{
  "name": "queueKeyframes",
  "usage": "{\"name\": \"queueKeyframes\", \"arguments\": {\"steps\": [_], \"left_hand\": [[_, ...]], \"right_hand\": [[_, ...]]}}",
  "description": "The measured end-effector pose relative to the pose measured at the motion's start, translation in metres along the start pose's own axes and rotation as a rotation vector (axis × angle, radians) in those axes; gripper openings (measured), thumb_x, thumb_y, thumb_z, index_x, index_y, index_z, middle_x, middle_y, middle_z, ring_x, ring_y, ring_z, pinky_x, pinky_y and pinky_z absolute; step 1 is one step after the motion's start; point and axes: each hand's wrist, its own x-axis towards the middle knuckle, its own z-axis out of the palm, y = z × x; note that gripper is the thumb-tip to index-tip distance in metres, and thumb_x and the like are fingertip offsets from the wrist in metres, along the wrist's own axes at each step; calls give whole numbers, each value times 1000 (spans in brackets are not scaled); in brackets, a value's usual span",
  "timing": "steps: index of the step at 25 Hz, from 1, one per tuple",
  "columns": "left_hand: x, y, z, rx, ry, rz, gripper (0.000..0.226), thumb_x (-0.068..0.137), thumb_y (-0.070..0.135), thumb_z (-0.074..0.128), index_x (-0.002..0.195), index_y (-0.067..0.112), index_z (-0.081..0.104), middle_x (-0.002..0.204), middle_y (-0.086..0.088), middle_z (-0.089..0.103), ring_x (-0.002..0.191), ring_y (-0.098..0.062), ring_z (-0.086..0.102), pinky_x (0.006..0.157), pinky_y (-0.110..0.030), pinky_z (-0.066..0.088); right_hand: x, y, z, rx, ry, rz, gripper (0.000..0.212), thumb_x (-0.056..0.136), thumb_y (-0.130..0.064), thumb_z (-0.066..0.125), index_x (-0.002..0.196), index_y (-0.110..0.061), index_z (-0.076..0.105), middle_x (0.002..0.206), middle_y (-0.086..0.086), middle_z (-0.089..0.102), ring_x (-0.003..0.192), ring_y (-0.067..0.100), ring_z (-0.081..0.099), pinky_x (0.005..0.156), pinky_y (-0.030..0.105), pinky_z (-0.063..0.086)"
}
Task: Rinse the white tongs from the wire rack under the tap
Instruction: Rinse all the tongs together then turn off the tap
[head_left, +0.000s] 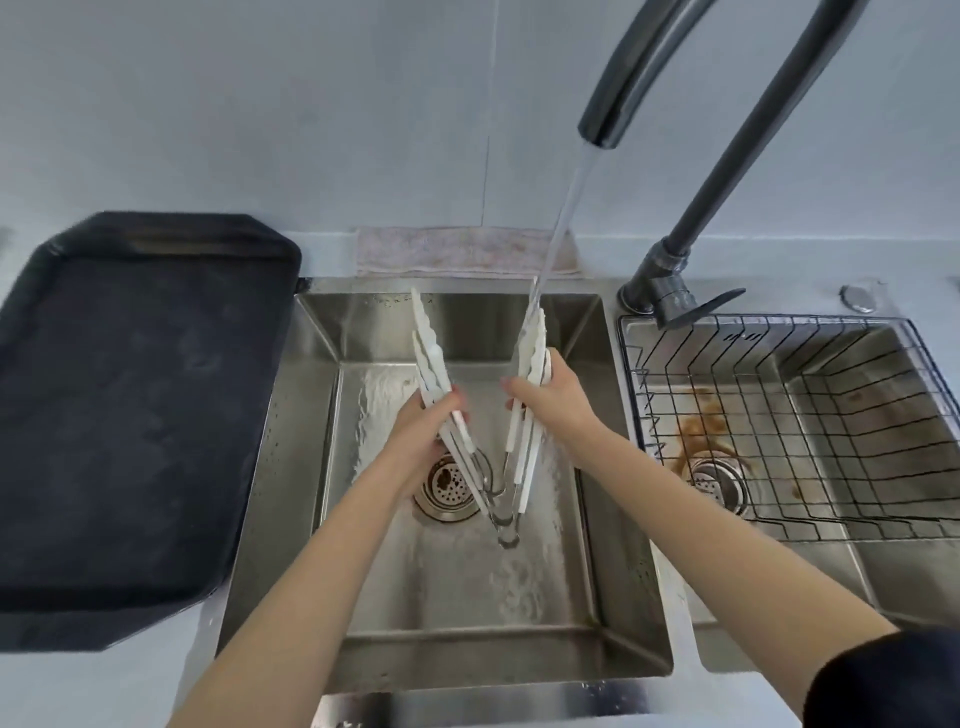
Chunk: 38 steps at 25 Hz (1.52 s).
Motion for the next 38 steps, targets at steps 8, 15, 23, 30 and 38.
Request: {"name": "queueKeyframes", "arguments": {"steps": [8, 15, 23, 30, 38], "left_hand": [[-9, 36, -4, -110, -43, 138, 8, 89, 10, 56, 95, 16, 56, 74, 3, 67, 79, -17, 62, 75, -34, 52], [-9, 34, -5, -133, -85, 107, 24, 88, 2, 56, 102, 22, 54, 100, -2, 66, 93, -16, 63, 84, -34, 51], [-11, 23, -2, -50, -110, 43, 26, 86, 2, 60, 109, 13, 56, 108, -8, 67, 99, -19, 64, 84, -38, 53], [-23, 47, 27, 177, -150, 168, 15, 85, 32, 61, 97, 22, 59, 81, 2, 73, 78, -16, 72, 82, -36, 57], [-33, 70, 74, 334, -161, 417, 11, 86, 24, 62, 92, 25, 53, 69, 2, 63, 48, -9, 63, 53, -24, 56]], "right_hand": [[-1, -47, -1, 33, -35, -194, 15, 89, -38, 56, 91, -24, 53, 81, -3, 60, 76, 10, 60, 74, 21, 48], [-3, -41, -4, 146, -104, -195, 12, 90, -17, 58, 101, -17, 53, 83, -1, 58, 74, 12, 60, 79, 26, 51], [-10, -19, -5, 108, 19, -135, 15, 80, -1, 52, 78, -15, 47, 66, 2, 47, 64, 16, 46, 67, 28, 43], [-3, 1, -22, 453, 122, 65, 22, 86, -8, 55, 67, -14, 46, 42, -4, 46, 45, 15, 45, 54, 29, 45], [9, 16, -34, 782, -109, 229, 27, 86, -19, 55, 61, -14, 47, 51, -2, 43, 44, 10, 44, 50, 22, 46]]}}
